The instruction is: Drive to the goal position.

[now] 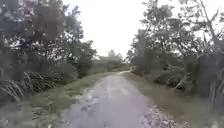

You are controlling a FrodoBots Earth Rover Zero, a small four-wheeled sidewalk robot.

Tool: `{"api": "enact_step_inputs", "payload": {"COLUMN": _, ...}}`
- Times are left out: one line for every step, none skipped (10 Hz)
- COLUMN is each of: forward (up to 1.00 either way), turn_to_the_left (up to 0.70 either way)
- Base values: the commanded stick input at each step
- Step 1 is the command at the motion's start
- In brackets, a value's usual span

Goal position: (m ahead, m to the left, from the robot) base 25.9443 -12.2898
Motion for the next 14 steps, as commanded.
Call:
{"api": "enact_step_inputs", "payload": {"forward": 1.0, "turn_to_the_left": 0.0}}
{"api": "enact_step_inputs", "payload": {"forward": 1.0, "turn_to_the_left": 0.0}}
{"api": "enact_step_inputs", "payload": {"forward": 1.0, "turn_to_the_left": 0.0}}
{"api": "enact_step_inputs", "payload": {"forward": 1.0, "turn_to_the_left": 0.0}}
{"api": "enact_step_inputs", "payload": {"forward": 1.0, "turn_to_the_left": 0.0}}
{"api": "enact_step_inputs", "payload": {"forward": 1.0, "turn_to_the_left": 0.0}}
{"api": "enact_step_inputs", "payload": {"forward": 1.0, "turn_to_the_left": 0.0}}
{"api": "enact_step_inputs", "payload": {"forward": 1.0, "turn_to_the_left": 0.0}}
{"api": "enact_step_inputs", "payload": {"forward": 1.0, "turn_to_the_left": 0.0}}
{"api": "enact_step_inputs", "payload": {"forward": 1.0, "turn_to_the_left": 0.0}}
{"api": "enact_step_inputs", "payload": {"forward": 1.0, "turn_to_the_left": 0.0}}
{"api": "enact_step_inputs", "payload": {"forward": 1.0, "turn_to_the_left": 0.0}}
{"api": "enact_step_inputs", "payload": {"forward": 1.0, "turn_to_the_left": 0.0}}
{"api": "enact_step_inputs", "payload": {"forward": 1.0, "turn_to_the_left": 0.0}}
